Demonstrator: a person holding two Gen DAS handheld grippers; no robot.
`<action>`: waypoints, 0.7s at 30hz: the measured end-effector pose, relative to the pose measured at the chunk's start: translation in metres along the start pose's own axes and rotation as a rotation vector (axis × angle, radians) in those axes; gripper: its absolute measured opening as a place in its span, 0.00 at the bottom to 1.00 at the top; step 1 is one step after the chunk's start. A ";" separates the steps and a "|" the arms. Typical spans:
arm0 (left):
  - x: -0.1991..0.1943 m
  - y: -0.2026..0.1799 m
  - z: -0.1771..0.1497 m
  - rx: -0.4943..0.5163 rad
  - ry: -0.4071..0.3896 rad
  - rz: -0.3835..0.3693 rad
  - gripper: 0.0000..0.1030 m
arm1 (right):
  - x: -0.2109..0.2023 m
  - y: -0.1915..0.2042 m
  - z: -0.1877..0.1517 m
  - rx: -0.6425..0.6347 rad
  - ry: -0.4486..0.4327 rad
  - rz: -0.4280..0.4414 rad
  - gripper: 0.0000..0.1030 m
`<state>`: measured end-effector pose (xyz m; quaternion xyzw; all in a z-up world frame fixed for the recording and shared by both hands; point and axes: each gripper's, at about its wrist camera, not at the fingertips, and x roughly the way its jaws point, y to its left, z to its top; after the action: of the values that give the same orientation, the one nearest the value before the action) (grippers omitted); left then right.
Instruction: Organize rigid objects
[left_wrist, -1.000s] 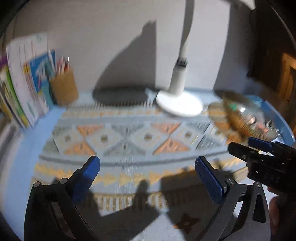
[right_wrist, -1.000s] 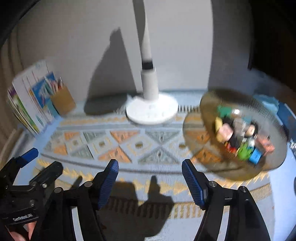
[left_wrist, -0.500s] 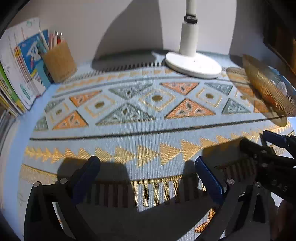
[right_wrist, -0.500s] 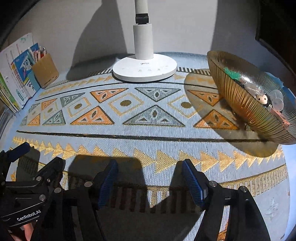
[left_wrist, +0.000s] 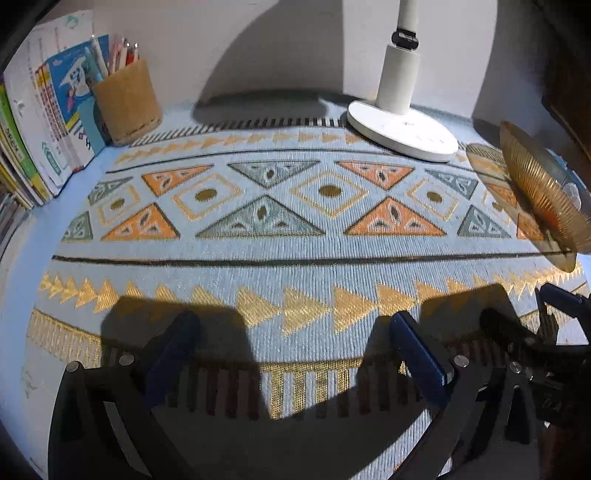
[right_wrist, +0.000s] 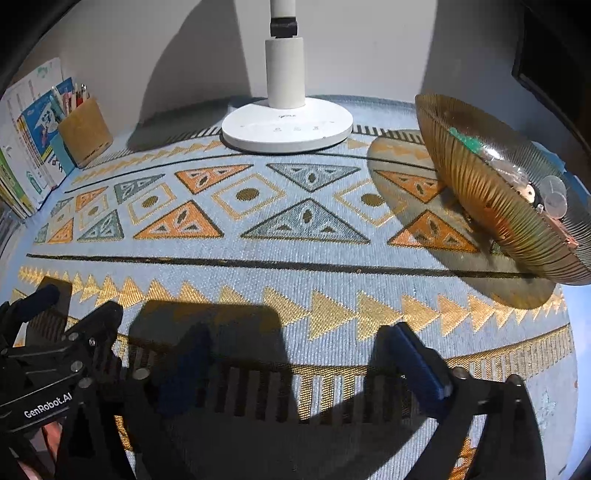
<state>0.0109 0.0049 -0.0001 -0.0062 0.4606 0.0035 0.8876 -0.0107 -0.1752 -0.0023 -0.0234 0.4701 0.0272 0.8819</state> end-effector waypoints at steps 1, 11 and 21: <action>-0.001 0.000 0.002 0.002 0.000 0.001 1.00 | 0.002 -0.001 0.001 0.004 0.009 -0.003 1.00; 0.000 0.000 0.001 0.003 0.000 0.002 1.00 | 0.003 0.000 0.001 -0.007 -0.015 -0.006 1.00; -0.001 0.001 0.002 0.003 0.000 0.002 1.00 | 0.000 -0.003 -0.004 0.002 -0.050 -0.010 1.00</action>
<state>0.0119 0.0061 0.0013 -0.0045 0.4604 0.0037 0.8877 -0.0141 -0.1783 -0.0043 -0.0242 0.4477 0.0227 0.8936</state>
